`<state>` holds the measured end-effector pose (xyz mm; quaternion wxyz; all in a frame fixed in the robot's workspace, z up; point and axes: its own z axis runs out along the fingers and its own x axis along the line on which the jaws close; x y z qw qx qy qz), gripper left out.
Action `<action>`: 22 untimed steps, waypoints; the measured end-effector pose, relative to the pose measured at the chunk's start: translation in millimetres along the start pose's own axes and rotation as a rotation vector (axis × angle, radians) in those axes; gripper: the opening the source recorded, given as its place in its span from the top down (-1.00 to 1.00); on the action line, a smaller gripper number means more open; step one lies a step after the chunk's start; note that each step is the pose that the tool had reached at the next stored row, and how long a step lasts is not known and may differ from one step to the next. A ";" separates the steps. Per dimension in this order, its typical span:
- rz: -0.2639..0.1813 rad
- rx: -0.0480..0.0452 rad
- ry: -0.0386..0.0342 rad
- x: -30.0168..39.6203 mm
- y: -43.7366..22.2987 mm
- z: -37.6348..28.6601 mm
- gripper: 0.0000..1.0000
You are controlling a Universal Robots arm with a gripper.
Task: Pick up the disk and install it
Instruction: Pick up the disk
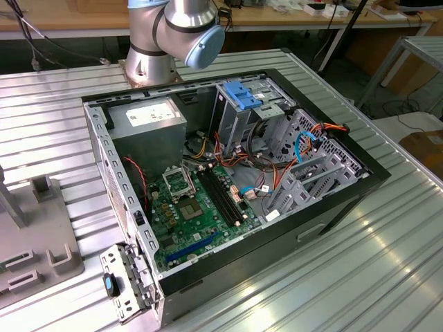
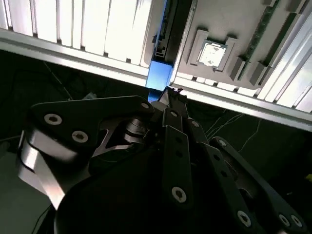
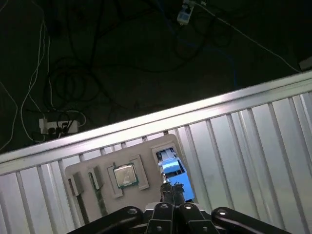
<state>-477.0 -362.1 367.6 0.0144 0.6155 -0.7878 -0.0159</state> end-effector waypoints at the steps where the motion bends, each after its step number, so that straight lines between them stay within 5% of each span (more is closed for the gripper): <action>1: -0.035 0.0004 0.0014 0.0 0.0 0.0 0.79; 2: -0.050 0.0113 -0.0004 -0.1 0.1 0.1 0.79; 4: -0.087 0.0576 -0.0095 0.0 0.0 0.3 0.79; 5: -0.113 0.0614 -0.0100 -0.5 0.0 0.9 0.79; 10: -0.185 0.0609 -0.0090 -5.9 1.3 3.6 0.79; 22: -0.186 0.0610 -0.0090 -7.0 3.9 9.6 0.79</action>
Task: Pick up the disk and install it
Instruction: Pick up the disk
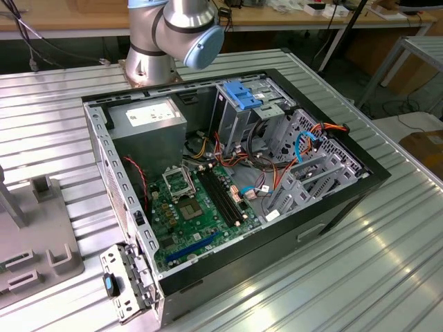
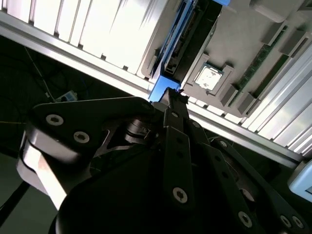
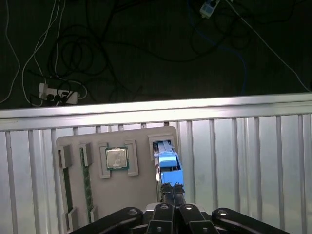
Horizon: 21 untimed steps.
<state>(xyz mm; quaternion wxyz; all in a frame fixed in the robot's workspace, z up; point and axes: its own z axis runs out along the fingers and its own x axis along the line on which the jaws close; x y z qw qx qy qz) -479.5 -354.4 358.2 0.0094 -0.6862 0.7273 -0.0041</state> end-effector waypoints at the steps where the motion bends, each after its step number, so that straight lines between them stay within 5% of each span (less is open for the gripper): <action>1: 0.000 0.0000 0.0000 0.0 0.0 0.0 0.79; 21: 0.000 0.0000 0.0000 0.0 0.1 4.6 0.79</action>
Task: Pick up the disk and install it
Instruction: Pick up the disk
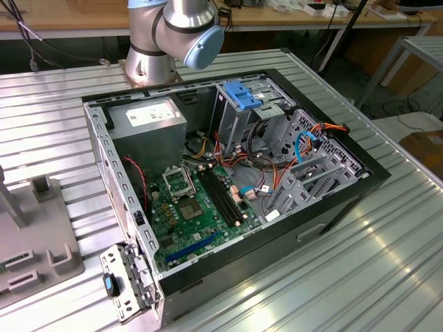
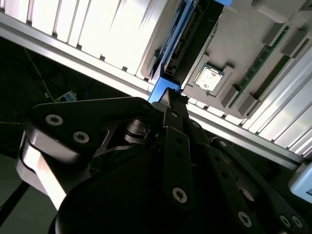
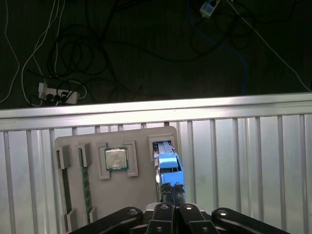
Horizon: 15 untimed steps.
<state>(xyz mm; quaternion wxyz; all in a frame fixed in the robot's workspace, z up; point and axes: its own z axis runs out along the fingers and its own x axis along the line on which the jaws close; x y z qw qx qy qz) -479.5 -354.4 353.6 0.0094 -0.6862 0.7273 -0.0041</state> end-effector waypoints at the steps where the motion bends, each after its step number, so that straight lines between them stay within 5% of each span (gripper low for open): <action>1: 0.000 0.0000 0.0000 0.0 0.0 0.0 0.79; 6: 0.000 -0.0001 0.0000 0.0 0.0 0.2 0.77; 9: 0.000 0.0000 0.0000 0.0 0.0 0.3 0.29; 12: 0.000 0.0000 0.0000 0.0 0.0 0.4 0.05; 13: 0.000 0.0000 0.0000 0.0 0.0 0.5 -0.20; 15: -0.001 0.0003 -0.0001 0.0 0.0 1.0 -0.20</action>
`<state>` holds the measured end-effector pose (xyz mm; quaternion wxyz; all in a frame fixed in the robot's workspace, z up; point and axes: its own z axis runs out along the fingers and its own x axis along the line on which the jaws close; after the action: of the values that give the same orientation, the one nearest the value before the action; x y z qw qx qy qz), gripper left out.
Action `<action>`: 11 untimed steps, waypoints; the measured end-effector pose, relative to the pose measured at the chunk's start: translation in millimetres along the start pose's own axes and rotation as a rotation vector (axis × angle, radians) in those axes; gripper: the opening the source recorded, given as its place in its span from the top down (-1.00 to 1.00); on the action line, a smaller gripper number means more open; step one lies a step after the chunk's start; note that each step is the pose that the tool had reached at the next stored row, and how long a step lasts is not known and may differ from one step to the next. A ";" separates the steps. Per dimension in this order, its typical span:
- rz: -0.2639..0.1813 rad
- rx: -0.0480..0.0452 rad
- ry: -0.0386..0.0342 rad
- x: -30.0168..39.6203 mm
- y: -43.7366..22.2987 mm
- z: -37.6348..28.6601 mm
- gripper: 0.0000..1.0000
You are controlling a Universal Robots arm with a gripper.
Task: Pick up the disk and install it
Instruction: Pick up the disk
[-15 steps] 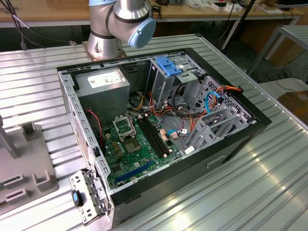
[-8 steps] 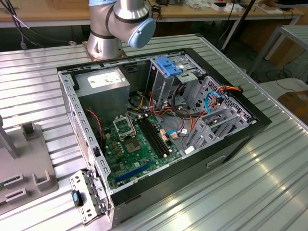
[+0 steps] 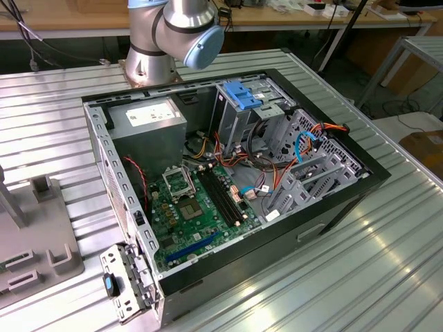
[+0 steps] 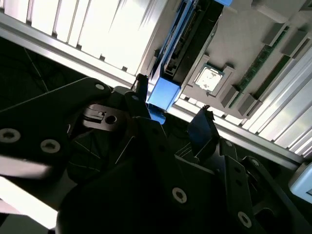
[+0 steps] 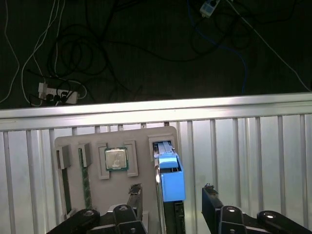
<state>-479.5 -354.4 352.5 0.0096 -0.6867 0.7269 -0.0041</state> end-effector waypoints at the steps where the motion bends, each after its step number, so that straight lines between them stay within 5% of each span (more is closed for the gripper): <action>1: -0.012 -0.0004 -0.0001 0.0 0.1 0.8 -0.20; 2: -0.043 -0.0008 -0.0006 0.0 0.1 1.4 -0.20; 8: -0.044 -0.0006 -0.0009 -0.1 0.1 1.7 -0.20; 11: -0.044 -0.0001 -0.0010 0.0 0.2 8.2 -0.20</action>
<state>-479.5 -354.2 344.3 0.0098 -0.7027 0.7114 -0.0040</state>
